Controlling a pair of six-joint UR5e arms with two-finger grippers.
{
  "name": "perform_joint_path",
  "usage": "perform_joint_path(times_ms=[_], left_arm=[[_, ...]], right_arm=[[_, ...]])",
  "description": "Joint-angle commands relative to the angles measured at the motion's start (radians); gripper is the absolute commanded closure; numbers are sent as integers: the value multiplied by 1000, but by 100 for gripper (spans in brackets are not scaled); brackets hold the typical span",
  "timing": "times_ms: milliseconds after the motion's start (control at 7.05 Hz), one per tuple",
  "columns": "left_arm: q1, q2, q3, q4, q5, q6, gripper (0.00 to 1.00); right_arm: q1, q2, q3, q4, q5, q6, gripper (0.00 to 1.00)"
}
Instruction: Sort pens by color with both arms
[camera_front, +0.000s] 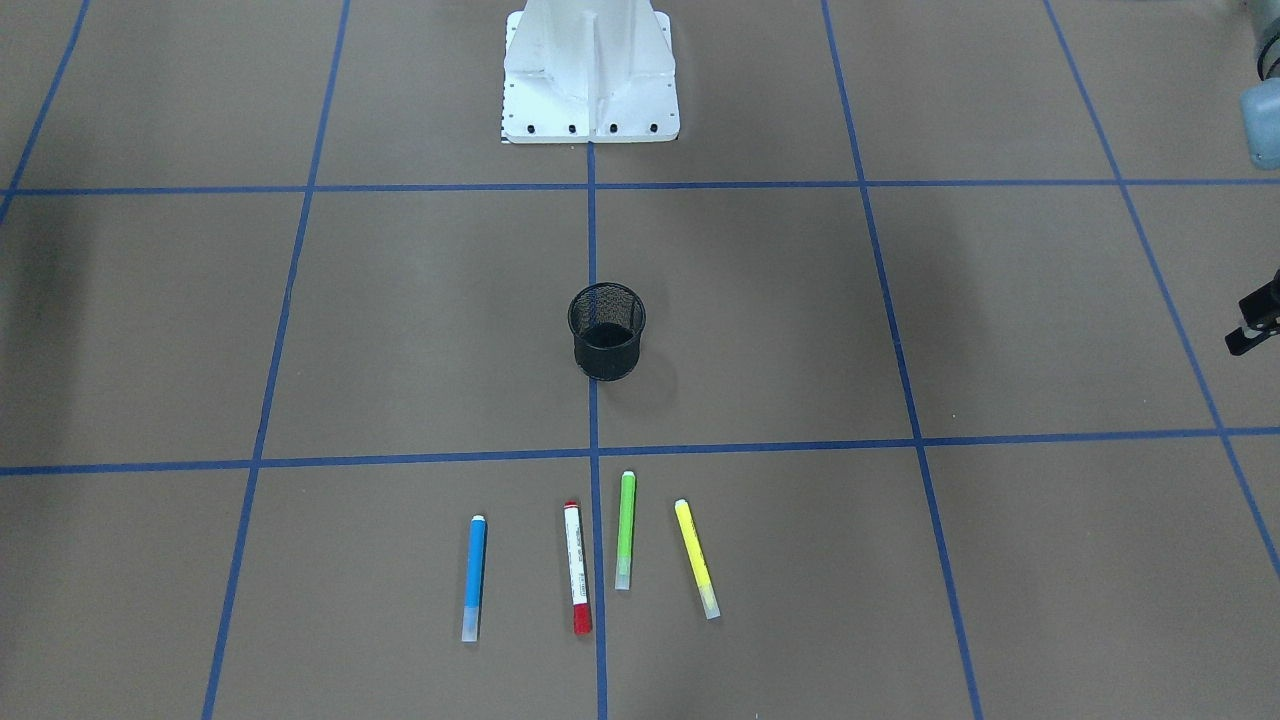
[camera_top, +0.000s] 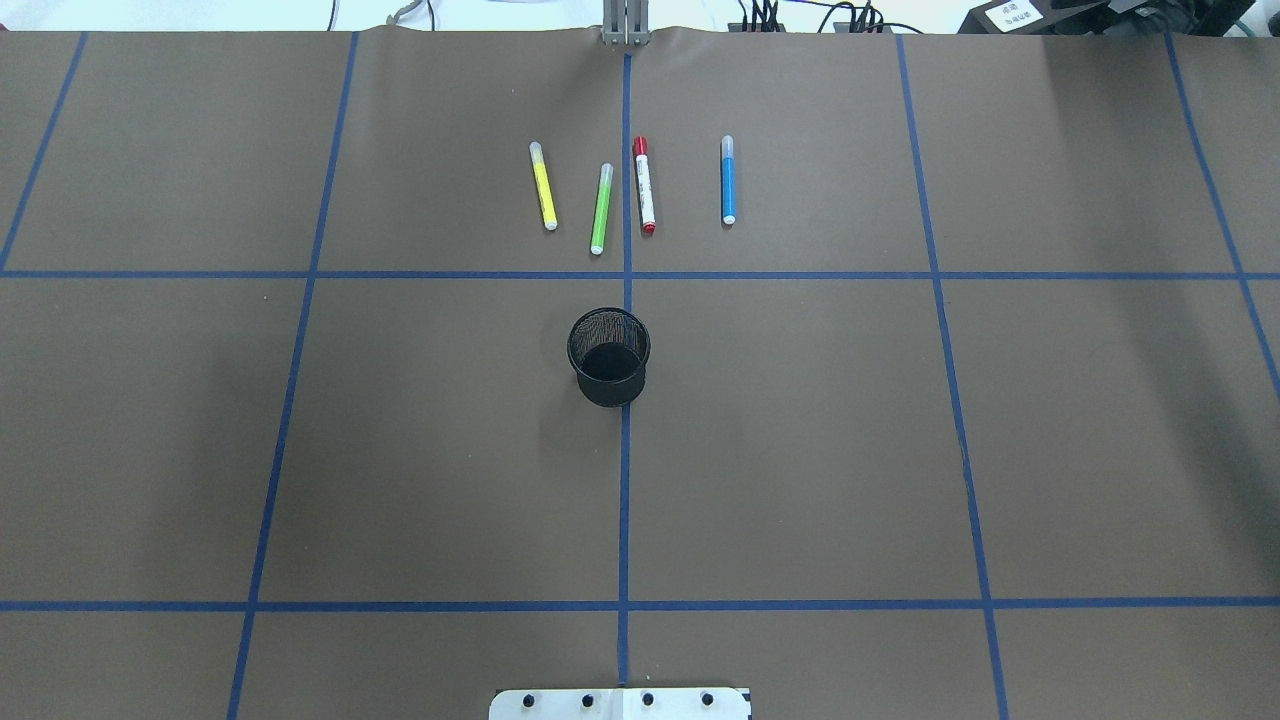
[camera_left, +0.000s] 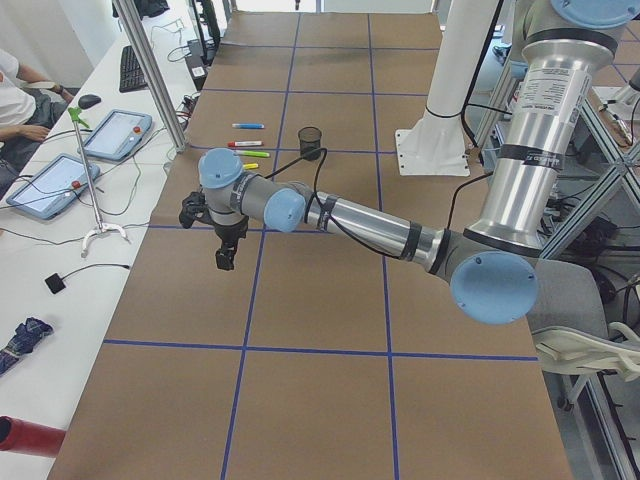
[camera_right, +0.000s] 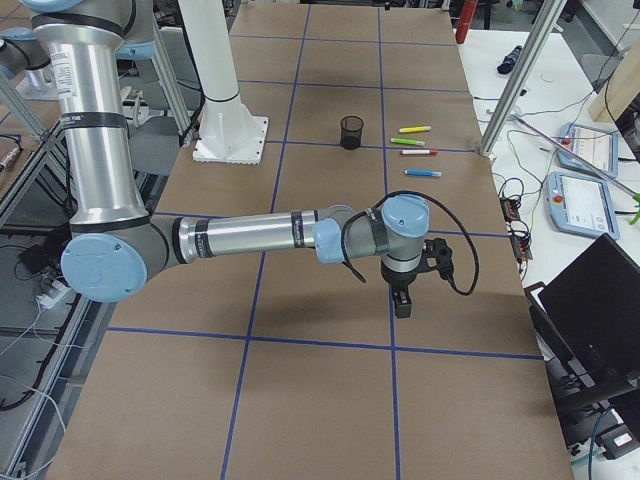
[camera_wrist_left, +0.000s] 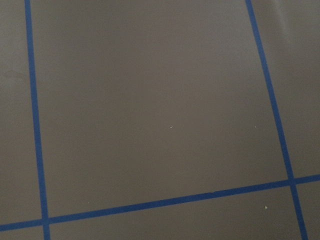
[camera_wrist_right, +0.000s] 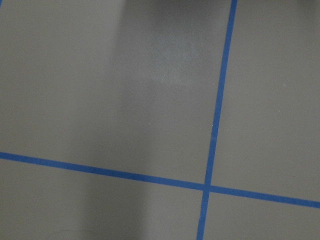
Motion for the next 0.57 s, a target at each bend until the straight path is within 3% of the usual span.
perform_joint_path(times_ms=[0, 425], left_arm=[[-17, 57, -9, 16, -9, 69, 0], [-16, 84, -41, 16, -14, 69, 0]], right_arm=[[20, -42, 46, -25, 12, -13, 1], [20, -38, 47, -25, 12, 5, 1]])
